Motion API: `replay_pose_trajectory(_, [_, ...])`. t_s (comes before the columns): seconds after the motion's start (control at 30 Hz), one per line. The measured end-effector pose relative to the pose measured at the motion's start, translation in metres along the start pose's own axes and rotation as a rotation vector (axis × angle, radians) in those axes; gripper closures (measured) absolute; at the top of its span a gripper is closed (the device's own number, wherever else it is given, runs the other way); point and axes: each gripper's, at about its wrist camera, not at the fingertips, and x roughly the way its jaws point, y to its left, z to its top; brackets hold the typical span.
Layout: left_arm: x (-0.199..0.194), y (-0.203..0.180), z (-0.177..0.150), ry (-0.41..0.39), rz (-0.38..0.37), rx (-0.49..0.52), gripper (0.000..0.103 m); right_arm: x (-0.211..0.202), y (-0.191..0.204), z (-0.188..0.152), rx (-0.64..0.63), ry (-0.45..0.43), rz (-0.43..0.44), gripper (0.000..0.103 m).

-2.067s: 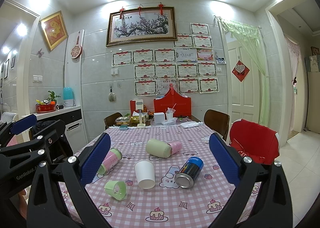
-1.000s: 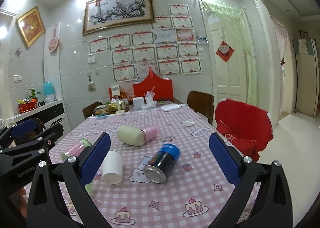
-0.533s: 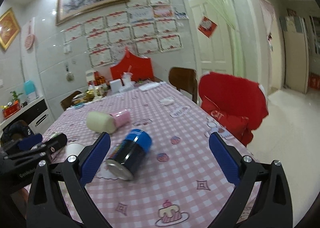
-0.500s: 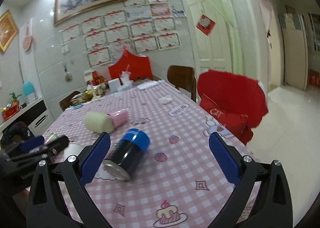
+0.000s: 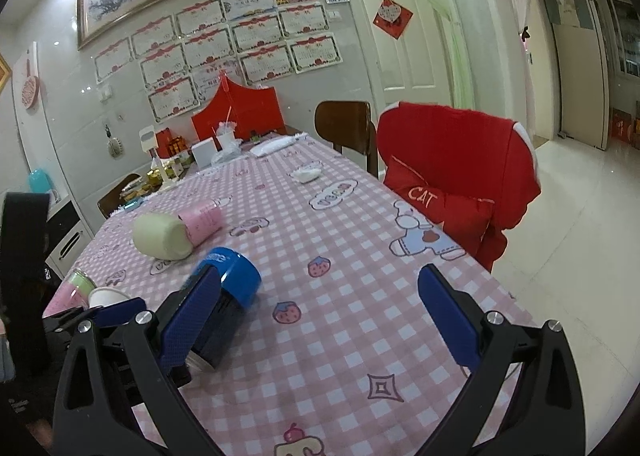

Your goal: Flip cup upside down

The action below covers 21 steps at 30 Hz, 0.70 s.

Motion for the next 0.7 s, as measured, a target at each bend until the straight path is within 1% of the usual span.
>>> replay_pose_trajectory(0.17, [0.026, 0.001, -0.001, 0.066, -0.003, -0.017, 0.024, 0.013, 0.000, -0.006, -0.006, 0.037, 0.004, 0.008])
replay_pose_trajectory(0.27, [0.035, 0.003, -0.003, 0.084, -0.002, -0.020, 0.024, 0.018, 0.002, -0.008, -0.012, 0.048, 0.005, 0.008])
replay_pose_trajectory(0.37, [0.041, 0.006, -0.004, 0.106, -0.018, -0.038, 0.024, 0.021, 0.001, -0.009, -0.011, 0.057, 0.005, 0.008])
replay_pose_trajectory(0.4, [0.041, 0.007, -0.004, 0.108, -0.021, -0.042, 0.024, 0.021, 0.001, -0.010, -0.011, 0.060, 0.004, 0.008])
replay_pose_trajectory(0.43, [0.041, 0.008, -0.004, 0.111, -0.024, -0.048, 0.027, 0.022, 0.001, -0.010, -0.011, 0.062, 0.004, 0.008])
replay_pose_trajectory(0.47, [0.040, 0.009, -0.004, 0.112, -0.047, -0.054, 0.033, 0.022, 0.000, -0.011, -0.007, 0.064, 0.005, 0.008])
replay_pose_trajectory(0.57, [0.036, 0.008, -0.007, 0.119, -0.052, -0.053, 0.034, 0.020, 0.001, -0.011, -0.004, 0.067, 0.005, 0.008])
replay_pose_trajectory(0.7, [0.022, 0.008, -0.018, 0.115, -0.071, -0.059, 0.035, 0.012, 0.003, -0.012, -0.007, 0.070, 0.007, 0.008])
